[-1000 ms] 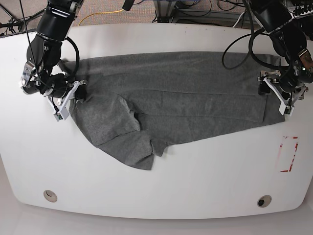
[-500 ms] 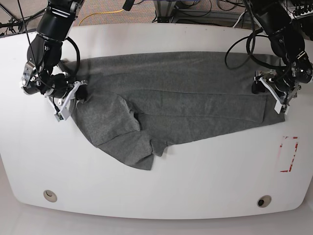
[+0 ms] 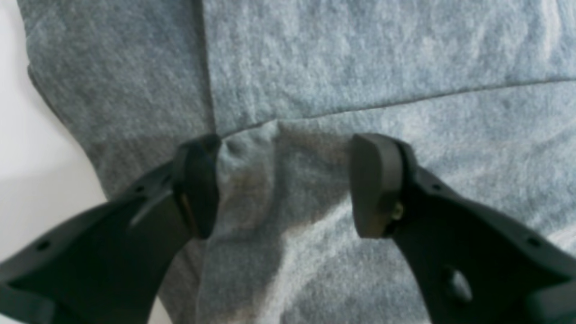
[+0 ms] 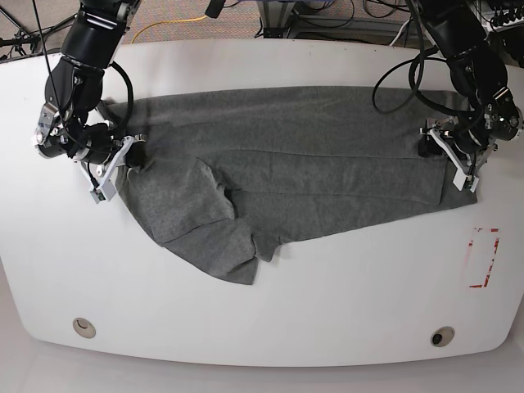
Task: Fold the T-shirt properly
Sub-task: 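Lower the left gripper onto the shirt's folded side and pinch it, then drag the held shirt with both grippers away from the table front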
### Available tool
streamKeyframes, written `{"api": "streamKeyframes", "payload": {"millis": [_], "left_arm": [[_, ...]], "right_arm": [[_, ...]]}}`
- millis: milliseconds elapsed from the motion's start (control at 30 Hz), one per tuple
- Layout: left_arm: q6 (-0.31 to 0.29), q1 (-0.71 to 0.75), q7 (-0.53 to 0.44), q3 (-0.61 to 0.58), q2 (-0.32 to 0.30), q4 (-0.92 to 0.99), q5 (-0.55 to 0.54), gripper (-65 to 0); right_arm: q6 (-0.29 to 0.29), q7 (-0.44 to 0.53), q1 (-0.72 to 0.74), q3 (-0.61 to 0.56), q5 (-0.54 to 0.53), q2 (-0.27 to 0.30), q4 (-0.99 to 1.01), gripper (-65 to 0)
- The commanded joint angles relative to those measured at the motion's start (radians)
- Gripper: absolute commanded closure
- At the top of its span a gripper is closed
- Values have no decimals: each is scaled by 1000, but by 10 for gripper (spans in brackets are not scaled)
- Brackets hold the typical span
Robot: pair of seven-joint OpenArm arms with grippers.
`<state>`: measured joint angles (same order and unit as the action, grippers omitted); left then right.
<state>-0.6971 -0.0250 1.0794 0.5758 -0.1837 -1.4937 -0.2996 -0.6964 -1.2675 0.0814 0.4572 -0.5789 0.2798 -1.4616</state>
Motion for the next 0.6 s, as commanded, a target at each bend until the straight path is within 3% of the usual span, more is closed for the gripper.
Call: {"api": "streamKeyframes", "payload": {"millis": [0, 133, 200, 367, 433, 567], "left_arm": [[-1, -13, -15, 2, -17, -12, -10, -386], [-1, -13, -15, 6, -17, -12, -8, -371], [-1, -13, -15, 6, -17, -12, -8, -313], [-1, -13, -15, 5, -17, -12, -8, -76], [-1, -13, -15, 5, -17, -12, -8, -24], [-1, -13, -15, 6, -17, -22, -8, -10]], "right_arm": [[-2, 15, 21, 5, -13, 16, -21, 0], [-2, 15, 21, 5, -13, 16, -21, 0], [-2, 15, 21, 5, -13, 16, -21, 0], [-2, 15, 22, 5, -13, 16, -21, 0], [-2, 15, 22, 5, -13, 16, -21, 0], [-2, 15, 24, 5, -13, 16, -21, 0]]}}
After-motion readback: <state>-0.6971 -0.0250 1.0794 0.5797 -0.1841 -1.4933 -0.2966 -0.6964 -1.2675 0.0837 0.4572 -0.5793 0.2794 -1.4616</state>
